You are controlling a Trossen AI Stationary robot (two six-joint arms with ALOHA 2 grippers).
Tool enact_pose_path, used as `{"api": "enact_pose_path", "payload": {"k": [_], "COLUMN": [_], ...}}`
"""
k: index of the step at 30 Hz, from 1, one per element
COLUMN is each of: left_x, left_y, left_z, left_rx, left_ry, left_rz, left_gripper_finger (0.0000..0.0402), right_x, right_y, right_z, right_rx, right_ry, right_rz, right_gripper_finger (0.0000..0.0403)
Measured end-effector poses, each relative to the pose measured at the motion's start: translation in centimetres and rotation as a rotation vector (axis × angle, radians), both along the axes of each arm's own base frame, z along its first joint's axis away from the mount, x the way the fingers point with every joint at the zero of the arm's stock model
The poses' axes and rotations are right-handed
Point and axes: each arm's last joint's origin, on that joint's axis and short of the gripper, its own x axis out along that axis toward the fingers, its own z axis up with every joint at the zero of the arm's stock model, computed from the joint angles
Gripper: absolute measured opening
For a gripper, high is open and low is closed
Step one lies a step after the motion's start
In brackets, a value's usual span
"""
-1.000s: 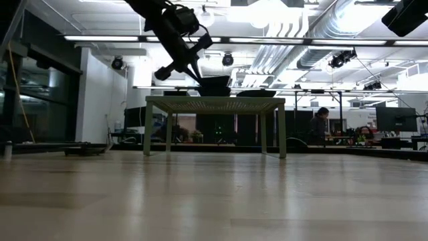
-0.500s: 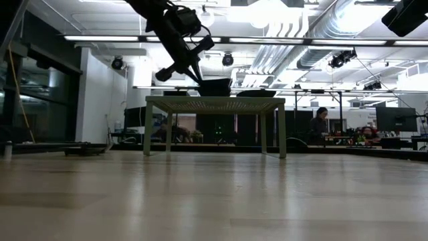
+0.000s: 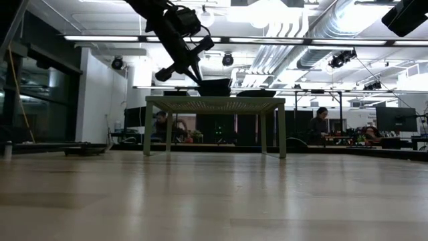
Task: Pick & Place Mini shaped plates
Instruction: Stack the wave square shaped plate on top of the wave square shaped plate on the shelf
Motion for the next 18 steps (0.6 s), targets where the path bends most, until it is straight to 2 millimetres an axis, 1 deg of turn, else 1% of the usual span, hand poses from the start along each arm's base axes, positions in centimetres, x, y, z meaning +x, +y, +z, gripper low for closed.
{"api": "enact_pose_path", "payload": {"k": [11,18], "left_x": [0.00,-0.03], "left_y": [0.01,0.07], "left_z": [0.00,-0.01], "left_rx": [0.008,0.021], "left_ry": [0.003,0.011], "left_rz": [-0.003,0.009], "left_gripper_finger": [0.0038,0.0042], "right_x": [0.00,0.00], "right_y": [0.00,0.00], "right_z": [0.00,0.00], "right_rx": [0.000,0.000], "right_ry": [0.000,0.000], "right_rz": [0.000,0.000], "right_gripper_finger": [0.0106,0.0106]}}
